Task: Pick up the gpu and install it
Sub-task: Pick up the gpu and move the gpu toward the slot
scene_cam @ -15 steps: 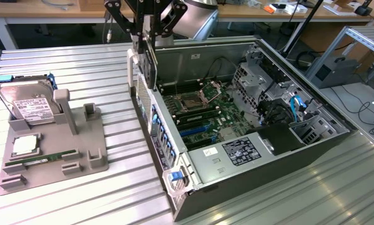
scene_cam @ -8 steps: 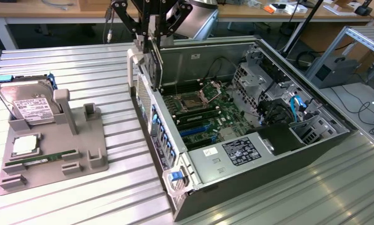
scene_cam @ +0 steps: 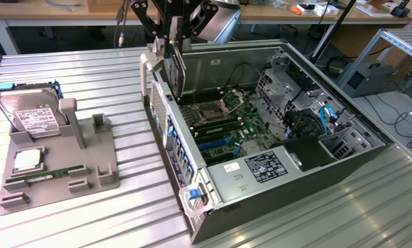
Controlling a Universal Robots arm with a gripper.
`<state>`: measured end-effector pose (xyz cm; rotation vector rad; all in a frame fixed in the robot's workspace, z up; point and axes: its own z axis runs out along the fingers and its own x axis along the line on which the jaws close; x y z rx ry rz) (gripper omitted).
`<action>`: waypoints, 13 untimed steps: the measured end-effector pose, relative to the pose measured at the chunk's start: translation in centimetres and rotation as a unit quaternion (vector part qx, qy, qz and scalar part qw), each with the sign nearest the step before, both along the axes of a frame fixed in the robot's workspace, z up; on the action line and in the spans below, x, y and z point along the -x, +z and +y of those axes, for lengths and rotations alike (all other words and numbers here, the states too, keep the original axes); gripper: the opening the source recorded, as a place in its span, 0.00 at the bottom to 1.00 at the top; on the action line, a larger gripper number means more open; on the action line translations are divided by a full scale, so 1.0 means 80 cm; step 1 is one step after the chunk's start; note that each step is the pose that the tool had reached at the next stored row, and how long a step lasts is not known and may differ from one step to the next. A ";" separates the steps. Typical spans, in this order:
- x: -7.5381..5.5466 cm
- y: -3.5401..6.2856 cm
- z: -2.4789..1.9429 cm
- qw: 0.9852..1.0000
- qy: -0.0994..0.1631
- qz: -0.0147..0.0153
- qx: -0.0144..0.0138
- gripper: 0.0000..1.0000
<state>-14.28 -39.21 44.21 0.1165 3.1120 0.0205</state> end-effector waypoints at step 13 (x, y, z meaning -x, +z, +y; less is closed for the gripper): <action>-0.024 0.000 0.0000 1.000 0.000 0.000 0.000 0.27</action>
